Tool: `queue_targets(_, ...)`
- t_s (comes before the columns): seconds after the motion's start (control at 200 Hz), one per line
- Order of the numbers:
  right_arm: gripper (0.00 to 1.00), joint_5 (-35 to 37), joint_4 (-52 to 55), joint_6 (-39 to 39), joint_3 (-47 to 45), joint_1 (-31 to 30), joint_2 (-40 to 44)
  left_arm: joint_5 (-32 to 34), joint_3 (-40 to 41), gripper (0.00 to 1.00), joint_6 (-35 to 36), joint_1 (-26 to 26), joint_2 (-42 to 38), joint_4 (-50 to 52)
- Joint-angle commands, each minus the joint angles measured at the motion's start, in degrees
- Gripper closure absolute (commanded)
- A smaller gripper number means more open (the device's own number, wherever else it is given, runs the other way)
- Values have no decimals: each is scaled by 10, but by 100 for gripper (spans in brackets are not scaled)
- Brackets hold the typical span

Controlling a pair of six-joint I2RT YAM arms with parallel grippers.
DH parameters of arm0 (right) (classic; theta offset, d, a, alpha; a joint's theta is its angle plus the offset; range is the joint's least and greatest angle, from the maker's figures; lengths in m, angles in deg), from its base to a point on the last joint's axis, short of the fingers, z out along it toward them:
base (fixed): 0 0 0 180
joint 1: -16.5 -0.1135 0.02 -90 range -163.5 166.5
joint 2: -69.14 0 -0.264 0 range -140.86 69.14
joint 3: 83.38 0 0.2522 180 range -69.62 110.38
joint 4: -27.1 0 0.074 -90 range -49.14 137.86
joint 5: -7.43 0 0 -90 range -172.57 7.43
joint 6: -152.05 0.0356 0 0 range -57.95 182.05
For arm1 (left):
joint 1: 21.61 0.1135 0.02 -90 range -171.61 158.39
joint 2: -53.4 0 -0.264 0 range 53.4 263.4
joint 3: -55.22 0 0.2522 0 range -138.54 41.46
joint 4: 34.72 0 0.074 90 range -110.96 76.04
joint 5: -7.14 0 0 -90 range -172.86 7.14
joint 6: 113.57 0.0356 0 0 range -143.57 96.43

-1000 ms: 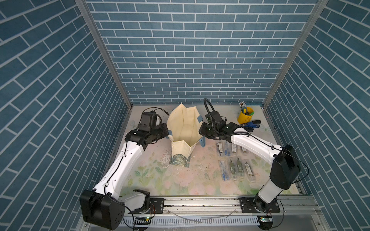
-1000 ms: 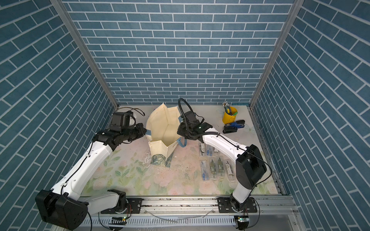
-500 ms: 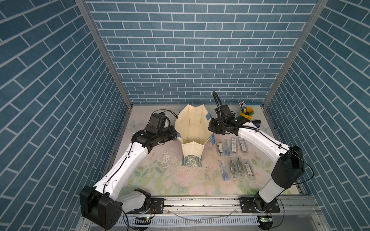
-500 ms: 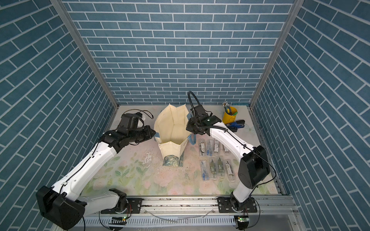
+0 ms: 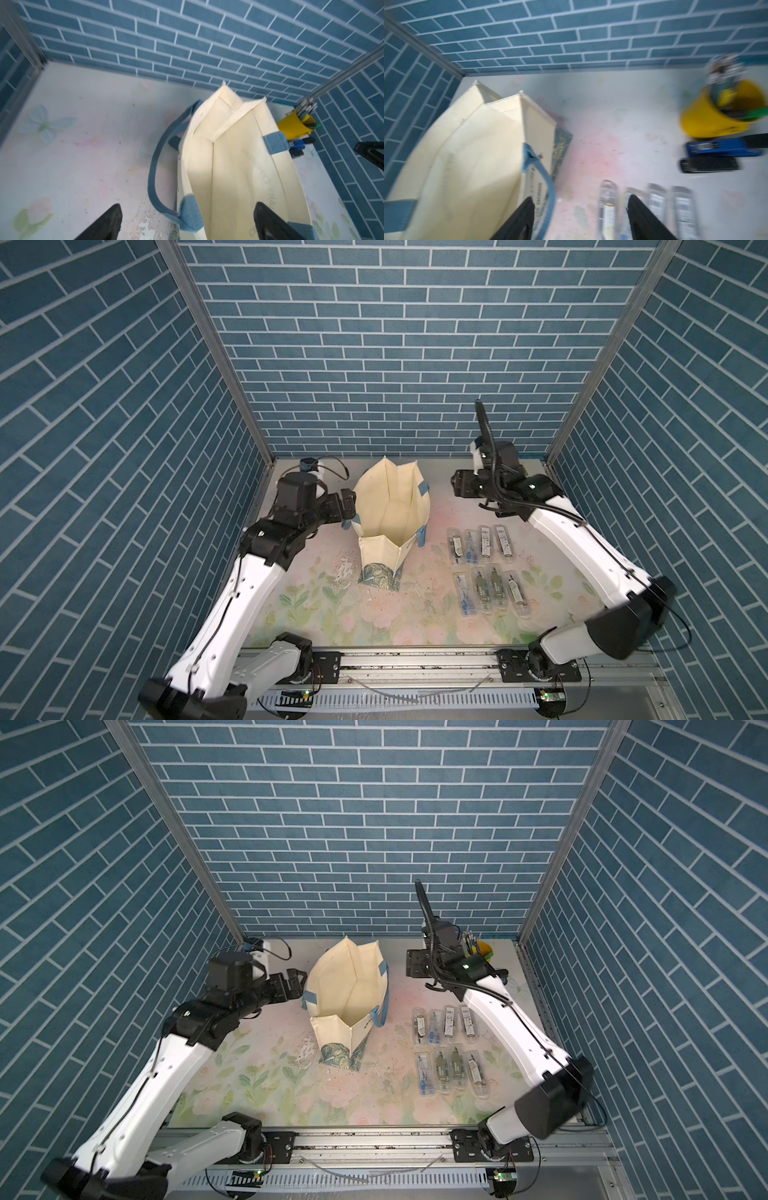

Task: Take out the compass set from the canvas bag
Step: Place the canvas bag at the center of the board, then reset both arms

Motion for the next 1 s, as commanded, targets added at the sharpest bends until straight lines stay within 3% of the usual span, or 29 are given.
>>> queue_targets(0.0,16,114,-146,-152,-133,21,79,42,58,0,56,13,-50,-60)
queue_targets(0.085,14,138,-167,-167,-190,30,120,77,98,0,73,16,-71,-74)
queue_targets(0.235,15,183,-269,-181,-348,39,170,113,255,0,110,66,-89,-198)
queue_targets(0.31,14,195,-336,-190,-419,47,176,108,305,2,107,112,-50,-247)
queue_targets(0.445,8,202,-399,-239,-479,74,166,139,293,0,118,154,60,-284)
queue_targets(0.53,2,155,-480,-251,-534,109,163,109,303,0,122,163,104,-345)
queue_targets(0.755,2,30,-645,-194,-590,251,95,43,376,4,179,163,161,-552)
queue_targets(0.955,2,-11,-801,-169,-609,294,-38,47,386,1,229,161,210,-656)
queue_targets(0.995,2,-15,-832,-164,-612,298,-65,35,373,1,228,166,216,-637)
